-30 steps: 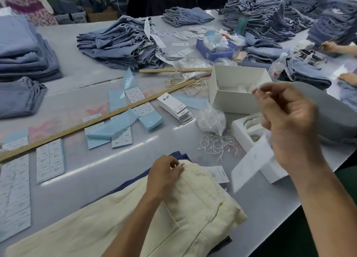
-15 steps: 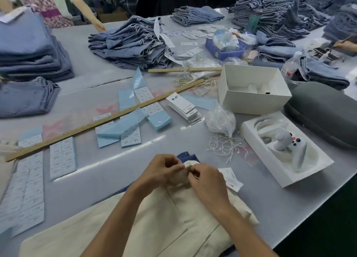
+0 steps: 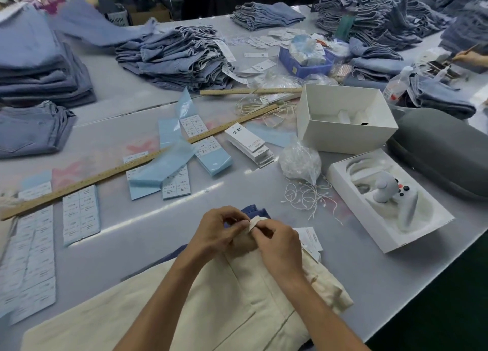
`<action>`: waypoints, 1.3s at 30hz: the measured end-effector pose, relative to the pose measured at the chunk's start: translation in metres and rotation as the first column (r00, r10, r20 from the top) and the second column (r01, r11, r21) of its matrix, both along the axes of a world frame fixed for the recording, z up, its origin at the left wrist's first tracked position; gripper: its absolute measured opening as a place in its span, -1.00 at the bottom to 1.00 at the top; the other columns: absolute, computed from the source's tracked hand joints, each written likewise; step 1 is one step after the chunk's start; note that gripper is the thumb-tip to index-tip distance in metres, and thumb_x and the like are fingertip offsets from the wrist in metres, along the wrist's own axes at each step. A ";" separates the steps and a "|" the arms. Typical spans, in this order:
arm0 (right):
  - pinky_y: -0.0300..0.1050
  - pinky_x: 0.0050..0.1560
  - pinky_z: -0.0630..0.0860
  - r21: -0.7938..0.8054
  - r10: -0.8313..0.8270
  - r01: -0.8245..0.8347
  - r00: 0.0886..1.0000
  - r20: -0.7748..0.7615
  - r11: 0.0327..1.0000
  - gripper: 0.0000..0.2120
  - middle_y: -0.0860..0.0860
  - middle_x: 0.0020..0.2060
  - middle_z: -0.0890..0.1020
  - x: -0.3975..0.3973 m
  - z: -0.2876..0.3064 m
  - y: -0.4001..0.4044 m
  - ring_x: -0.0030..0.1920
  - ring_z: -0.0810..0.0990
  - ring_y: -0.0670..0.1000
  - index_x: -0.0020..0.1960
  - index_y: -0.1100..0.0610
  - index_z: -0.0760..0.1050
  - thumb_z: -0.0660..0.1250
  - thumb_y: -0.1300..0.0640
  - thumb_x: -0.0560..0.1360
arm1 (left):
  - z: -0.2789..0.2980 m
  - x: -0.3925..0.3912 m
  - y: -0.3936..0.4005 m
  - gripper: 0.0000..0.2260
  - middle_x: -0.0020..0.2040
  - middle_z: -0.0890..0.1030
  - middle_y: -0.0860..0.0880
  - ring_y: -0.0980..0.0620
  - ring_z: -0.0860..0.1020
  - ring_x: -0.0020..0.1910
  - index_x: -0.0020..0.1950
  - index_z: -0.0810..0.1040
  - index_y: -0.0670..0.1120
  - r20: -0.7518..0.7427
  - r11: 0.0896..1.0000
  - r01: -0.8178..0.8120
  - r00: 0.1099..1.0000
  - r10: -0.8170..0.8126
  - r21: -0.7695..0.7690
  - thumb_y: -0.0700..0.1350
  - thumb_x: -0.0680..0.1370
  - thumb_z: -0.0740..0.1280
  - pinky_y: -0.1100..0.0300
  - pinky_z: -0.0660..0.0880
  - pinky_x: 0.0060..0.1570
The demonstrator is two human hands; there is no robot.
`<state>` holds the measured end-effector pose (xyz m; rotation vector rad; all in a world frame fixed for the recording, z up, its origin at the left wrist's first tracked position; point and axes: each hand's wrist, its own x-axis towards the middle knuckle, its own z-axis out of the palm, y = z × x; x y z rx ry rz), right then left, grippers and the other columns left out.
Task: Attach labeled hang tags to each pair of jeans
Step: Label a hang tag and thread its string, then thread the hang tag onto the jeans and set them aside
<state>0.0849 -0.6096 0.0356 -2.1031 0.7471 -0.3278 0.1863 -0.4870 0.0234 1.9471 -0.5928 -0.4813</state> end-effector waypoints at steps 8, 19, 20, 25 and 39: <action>-0.28 0.13 0.46 -0.393 0.153 0.032 0.890 0.430 0.919 -0.88 -0.05 0.00 0.60 -0.022 0.029 -0.036 0.06 0.56 -0.08 0.09 0.12 0.56 0.33 0.24 0.57 | 0.013 -0.010 0.009 -0.89 0.03 0.73 -0.09 0.00 0.66 -0.03 0.03 0.54 -0.15 -0.368 0.800 -0.438 0.882 0.294 -0.411 -0.14 0.68 0.27 0.18 0.61 -0.25; -0.32 0.06 0.41 -0.040 0.356 -0.363 0.927 -0.115 0.931 -0.74 -0.28 0.02 0.65 -0.028 0.015 -0.066 0.05 0.56 -0.27 0.25 -0.16 0.58 0.40 -0.05 0.57 | 0.056 -0.009 0.021 -0.84 -0.12 0.64 -0.10 0.03 0.52 -0.21 -0.01 0.65 -0.09 -0.413 0.689 -0.463 0.875 0.253 -0.558 -0.09 0.64 0.29 0.25 0.47 -0.37; -0.27 0.09 0.41 -0.128 0.394 -0.414 0.906 -0.157 0.901 -0.67 -0.23 0.06 0.63 -0.023 0.017 -0.063 0.09 0.53 -0.22 0.31 -0.14 0.55 0.40 -0.09 0.55 | 0.058 -0.010 0.020 -0.84 -0.07 0.67 -0.11 0.01 0.53 -0.19 0.00 0.64 -0.10 -0.383 0.702 -0.449 0.885 0.265 -0.554 -0.07 0.63 0.29 0.25 0.48 -0.36; -0.22 0.17 0.43 -0.289 0.426 -0.434 0.900 -0.093 0.853 -0.78 -0.15 0.12 0.64 -0.005 0.021 -0.054 0.15 0.55 -0.11 0.21 -0.02 0.61 0.36 -0.03 0.60 | 0.061 -0.015 0.016 -0.83 -0.05 0.70 -0.15 -0.02 0.58 -0.22 0.03 0.62 -0.12 -0.313 0.752 -0.386 0.917 0.248 -0.534 -0.05 0.58 0.31 0.25 0.50 -0.40; -0.35 -0.15 0.51 0.239 0.242 -0.224 0.969 -0.048 0.945 -0.81 -0.16 -0.27 0.70 0.015 -0.003 -0.056 -0.24 0.64 -0.18 -0.22 -0.10 0.66 0.51 0.20 0.42 | 0.039 -0.024 0.004 -0.76 -0.13 0.75 0.03 0.05 0.68 -0.19 -0.01 0.71 -0.03 -0.086 0.909 -0.258 0.966 0.243 -0.327 -0.37 0.56 0.39 0.26 0.58 -0.24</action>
